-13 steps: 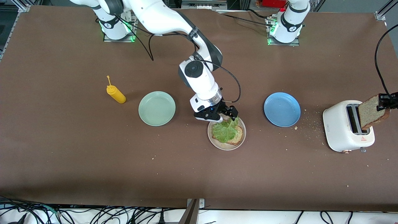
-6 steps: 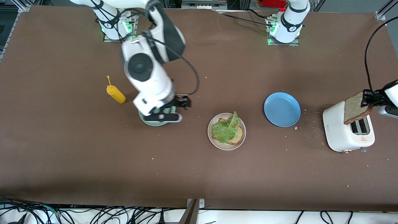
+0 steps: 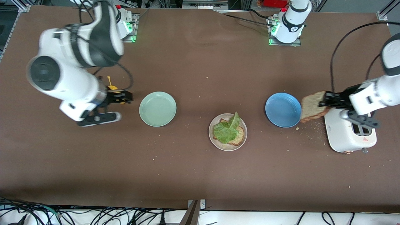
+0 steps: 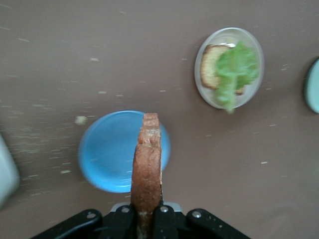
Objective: Make sandwich in beige plate with both arms
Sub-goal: 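Withdraw the right gripper while the left gripper lifts the bread slice, then lay the bread slice on the lettuce with the left gripper, then open the left gripper and lift it away from the sandwich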
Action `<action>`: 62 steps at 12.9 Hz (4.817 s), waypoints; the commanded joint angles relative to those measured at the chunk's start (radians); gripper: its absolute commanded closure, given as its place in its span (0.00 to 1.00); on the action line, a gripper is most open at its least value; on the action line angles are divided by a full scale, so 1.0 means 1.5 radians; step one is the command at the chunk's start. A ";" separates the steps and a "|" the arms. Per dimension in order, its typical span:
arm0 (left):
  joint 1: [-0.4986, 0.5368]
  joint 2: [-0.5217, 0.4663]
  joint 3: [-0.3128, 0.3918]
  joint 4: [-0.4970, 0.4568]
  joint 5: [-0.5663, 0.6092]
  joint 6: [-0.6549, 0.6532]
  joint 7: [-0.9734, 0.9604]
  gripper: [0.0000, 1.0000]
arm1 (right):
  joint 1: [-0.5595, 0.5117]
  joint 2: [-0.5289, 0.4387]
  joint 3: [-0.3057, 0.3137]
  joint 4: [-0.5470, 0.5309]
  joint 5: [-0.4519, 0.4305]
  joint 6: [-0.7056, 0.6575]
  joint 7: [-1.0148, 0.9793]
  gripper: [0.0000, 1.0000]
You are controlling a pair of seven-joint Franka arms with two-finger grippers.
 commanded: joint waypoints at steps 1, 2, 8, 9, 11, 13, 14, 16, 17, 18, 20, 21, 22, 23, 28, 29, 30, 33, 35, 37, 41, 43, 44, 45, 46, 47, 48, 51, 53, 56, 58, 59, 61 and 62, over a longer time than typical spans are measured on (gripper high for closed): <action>-0.059 0.064 0.001 0.023 -0.128 0.002 -0.092 1.00 | 0.035 -0.084 -0.038 -0.128 -0.038 0.017 -0.038 0.03; -0.067 0.087 0.001 0.025 -0.190 0.027 -0.094 1.00 | 0.038 -0.089 -0.041 -0.139 -0.057 0.022 -0.038 0.03; -0.111 0.244 -0.001 0.033 -0.415 0.228 0.072 1.00 | 0.039 -0.109 -0.057 -0.181 -0.061 0.040 -0.038 0.03; -0.118 0.265 -0.001 0.037 -0.463 0.242 0.121 1.00 | 0.039 -0.109 -0.057 -0.181 -0.061 0.040 -0.038 0.03; -0.124 0.293 0.000 0.036 -0.519 0.262 0.180 1.00 | 0.039 -0.109 -0.057 -0.181 -0.061 0.040 -0.038 0.03; -0.127 0.316 0.000 0.037 -0.533 0.273 0.235 1.00 | 0.039 -0.109 -0.057 -0.181 -0.060 0.040 -0.038 0.03; -0.128 0.333 0.000 0.037 -0.533 0.275 0.258 1.00 | 0.039 -0.109 -0.057 -0.181 -0.061 0.040 -0.038 0.03; -0.129 0.344 0.000 0.036 -0.533 0.300 0.276 0.76 | 0.039 -0.109 -0.057 -0.181 -0.060 0.040 -0.038 0.03; -0.137 0.344 0.000 0.036 -0.535 0.301 0.276 0.67 | 0.039 -0.109 -0.057 -0.181 -0.060 0.040 -0.038 0.02; -0.144 0.347 0.000 0.036 -0.534 0.314 0.276 0.44 | 0.039 -0.109 -0.057 -0.181 -0.060 0.039 -0.038 0.02; -0.155 0.350 0.000 0.036 -0.528 0.366 0.283 0.00 | 0.039 -0.109 -0.057 -0.181 -0.060 0.038 -0.038 0.02; -0.163 0.350 0.001 0.036 -0.525 0.369 0.284 0.00 | 0.040 -0.109 -0.056 -0.181 -0.060 0.038 -0.038 0.02; -0.167 0.349 0.002 0.036 -0.523 0.370 0.284 0.00 | 0.040 -0.109 -0.056 -0.181 -0.060 0.038 -0.038 0.02; -0.171 0.347 0.005 0.036 -0.522 0.370 0.284 0.00 | 0.041 -0.109 -0.056 -0.181 -0.060 0.037 -0.038 0.02; -0.175 0.327 0.005 0.026 -0.406 0.377 0.280 0.00 | 0.042 -0.109 -0.056 -0.181 -0.060 0.036 -0.038 0.02; -0.175 0.321 0.005 0.026 -0.380 0.377 0.273 0.00 | 0.042 -0.109 -0.056 -0.181 -0.060 0.036 -0.037 0.02; -0.174 0.318 0.005 0.026 -0.358 0.377 0.271 0.00 | 0.042 -0.109 -0.056 -0.181 -0.060 0.035 -0.037 0.02; -0.175 0.285 0.005 0.006 -0.327 0.376 0.237 0.00 | 0.042 -0.109 -0.056 -0.181 -0.059 0.034 -0.037 0.02; -0.175 0.263 0.004 0.005 -0.228 0.367 0.184 0.00 | 0.042 -0.109 -0.056 -0.181 -0.059 0.033 -0.037 0.02; -0.180 0.234 0.001 0.003 -0.122 0.324 0.090 0.00 | 0.042 -0.109 -0.056 -0.181 -0.059 0.033 -0.037 0.02; -0.180 0.151 0.000 0.009 0.017 0.211 -0.039 0.00 | 0.042 -0.109 -0.055 -0.181 -0.059 0.032 -0.037 0.02; -0.176 0.109 0.002 0.012 0.080 0.162 -0.090 0.00 | 0.045 -0.109 -0.054 -0.180 -0.058 0.032 -0.036 0.02; -0.176 0.087 0.002 0.013 0.114 0.140 -0.122 0.00 | 0.047 -0.109 -0.054 -0.180 -0.057 0.032 -0.035 0.02; -0.176 0.064 0.002 0.013 0.148 0.121 -0.151 0.00 | 0.048 -0.109 -0.054 -0.180 -0.058 0.032 -0.034 0.02; -0.176 0.043 0.002 0.014 0.179 0.107 -0.172 0.00 | 0.048 -0.109 -0.055 -0.180 -0.057 0.032 -0.034 0.02; -0.172 0.027 0.004 0.015 0.202 0.102 -0.172 0.00 | 0.048 -0.109 -0.055 -0.180 -0.057 0.031 -0.033 0.02; -0.169 0.010 0.007 0.014 0.209 0.101 -0.175 0.00 | 0.048 -0.109 -0.055 -0.180 -0.057 0.029 -0.033 0.02; -0.128 -0.026 0.012 0.028 0.209 0.047 -0.171 0.00 | 0.058 -0.109 -0.054 -0.177 -0.056 0.028 -0.025 0.02; -0.115 -0.043 0.010 0.062 0.207 -0.019 -0.170 0.00 | 0.064 -0.109 -0.055 -0.175 -0.056 0.028 -0.020 0.02; -0.098 -0.053 0.013 0.126 0.206 -0.134 -0.169 0.00 | 0.063 -0.109 -0.057 -0.175 -0.057 0.025 -0.020 0.02; -0.118 -0.098 0.041 0.112 0.201 -0.140 -0.170 0.00 | 0.064 -0.109 -0.057 -0.175 -0.057 0.025 -0.020 0.02; -0.154 -0.109 0.085 0.099 0.200 -0.130 -0.172 0.00 | 0.063 -0.109 -0.057 -0.175 -0.056 0.026 -0.020 0.02; -0.177 -0.128 0.125 0.070 0.174 -0.088 -0.172 0.00 | 0.063 -0.109 -0.057 -0.174 -0.056 0.028 -0.020 0.01; -0.179 -0.171 0.145 0.023 0.154 -0.052 -0.173 0.00 | 0.063 -0.108 -0.057 -0.175 -0.056 0.030 -0.020 0.01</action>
